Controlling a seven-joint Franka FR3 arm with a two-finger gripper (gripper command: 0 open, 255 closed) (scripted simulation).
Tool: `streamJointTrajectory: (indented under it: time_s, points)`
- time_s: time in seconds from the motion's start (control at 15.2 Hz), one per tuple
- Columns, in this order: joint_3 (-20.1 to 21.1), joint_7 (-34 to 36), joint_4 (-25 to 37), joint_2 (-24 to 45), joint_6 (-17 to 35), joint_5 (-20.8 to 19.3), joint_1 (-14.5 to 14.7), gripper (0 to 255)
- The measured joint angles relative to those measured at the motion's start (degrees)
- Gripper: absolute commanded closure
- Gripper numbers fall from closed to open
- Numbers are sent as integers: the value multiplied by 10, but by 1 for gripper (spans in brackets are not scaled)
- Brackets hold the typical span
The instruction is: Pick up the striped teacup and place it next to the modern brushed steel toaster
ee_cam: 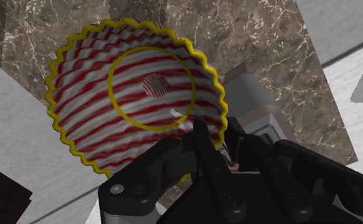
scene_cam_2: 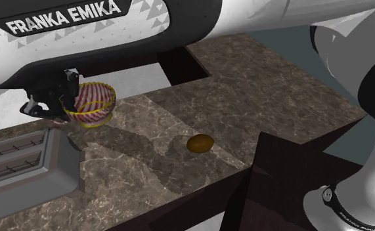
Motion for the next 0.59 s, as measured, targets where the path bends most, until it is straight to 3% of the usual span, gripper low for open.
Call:
streamJointTrajectory:
  time_s: [0.59]
  points:
    - [-1,7,-47,11,58,-3,0,255]
